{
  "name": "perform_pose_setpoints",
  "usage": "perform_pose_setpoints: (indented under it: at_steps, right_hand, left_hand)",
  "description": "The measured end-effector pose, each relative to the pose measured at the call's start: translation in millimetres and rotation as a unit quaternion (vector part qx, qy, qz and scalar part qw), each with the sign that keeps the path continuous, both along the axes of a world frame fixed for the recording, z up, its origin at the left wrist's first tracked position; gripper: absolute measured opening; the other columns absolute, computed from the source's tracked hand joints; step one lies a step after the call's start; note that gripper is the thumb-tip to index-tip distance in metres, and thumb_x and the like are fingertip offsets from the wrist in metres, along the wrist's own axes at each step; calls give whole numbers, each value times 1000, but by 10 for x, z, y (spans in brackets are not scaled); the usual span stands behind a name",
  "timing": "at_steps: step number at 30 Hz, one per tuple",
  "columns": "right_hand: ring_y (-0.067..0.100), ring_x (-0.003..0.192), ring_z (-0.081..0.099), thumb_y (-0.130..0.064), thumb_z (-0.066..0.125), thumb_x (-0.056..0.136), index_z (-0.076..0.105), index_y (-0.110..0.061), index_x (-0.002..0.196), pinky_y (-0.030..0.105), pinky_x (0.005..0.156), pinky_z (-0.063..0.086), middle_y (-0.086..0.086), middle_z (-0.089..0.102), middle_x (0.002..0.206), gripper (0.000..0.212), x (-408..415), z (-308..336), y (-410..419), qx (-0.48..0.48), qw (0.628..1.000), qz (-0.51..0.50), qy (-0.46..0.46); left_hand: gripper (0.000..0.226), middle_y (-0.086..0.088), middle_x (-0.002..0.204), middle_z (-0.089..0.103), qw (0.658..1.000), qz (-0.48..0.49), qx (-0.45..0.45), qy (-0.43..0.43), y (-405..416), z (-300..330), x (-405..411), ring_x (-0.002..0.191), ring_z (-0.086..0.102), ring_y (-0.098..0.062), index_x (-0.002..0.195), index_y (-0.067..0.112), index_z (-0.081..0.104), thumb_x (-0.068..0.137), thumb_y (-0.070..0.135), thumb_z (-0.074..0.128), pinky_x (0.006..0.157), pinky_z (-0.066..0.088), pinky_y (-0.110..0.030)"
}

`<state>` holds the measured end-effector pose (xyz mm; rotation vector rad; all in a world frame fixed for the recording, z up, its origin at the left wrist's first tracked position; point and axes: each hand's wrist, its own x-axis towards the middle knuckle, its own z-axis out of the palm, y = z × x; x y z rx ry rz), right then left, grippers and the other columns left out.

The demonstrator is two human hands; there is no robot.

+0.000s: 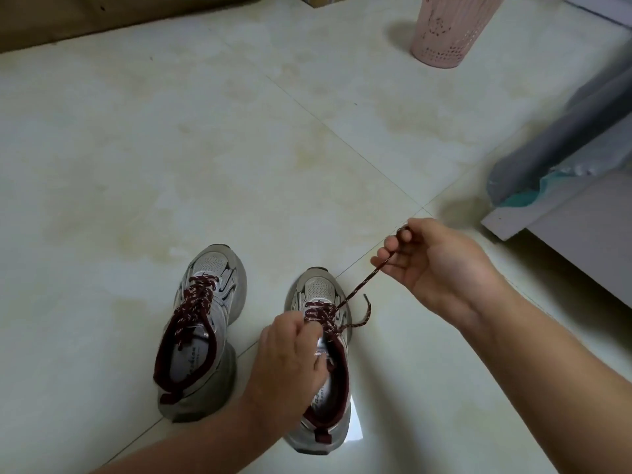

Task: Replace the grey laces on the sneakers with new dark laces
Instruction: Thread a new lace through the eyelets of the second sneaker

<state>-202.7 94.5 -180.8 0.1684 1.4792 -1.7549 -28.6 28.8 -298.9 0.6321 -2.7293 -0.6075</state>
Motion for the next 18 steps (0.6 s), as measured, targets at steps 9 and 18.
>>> perform_pose_setpoints:
  at_steps: [9, 18]
  right_hand:
    - [19, 55, 47, -14, 50, 93, 52, -5, 71, 29, 70, 47, 6, 45, 59, 23, -56, -102, 9, 48, 999, 21, 10]
    - [20, 64, 58, 8, 49, 89, 61, -5, 87, 26, 75, 53, 11, 60, 70, 18, -77, -337, 195, 80, 992, 45, 86]
  left_hand:
    - [34, 2, 87, 54, 976, -47, -38, -208, -26, 228, -502, 90, 53, -20, 66, 24, 69, 67, 44, 43, 74, 39, -33]
    - [17, -17, 84, 54, 882, 26, 465, -74, -156, 572, -458, 78, 52, -18, 81, 3, 58, 91, 15, 51, 71, 46, -33]
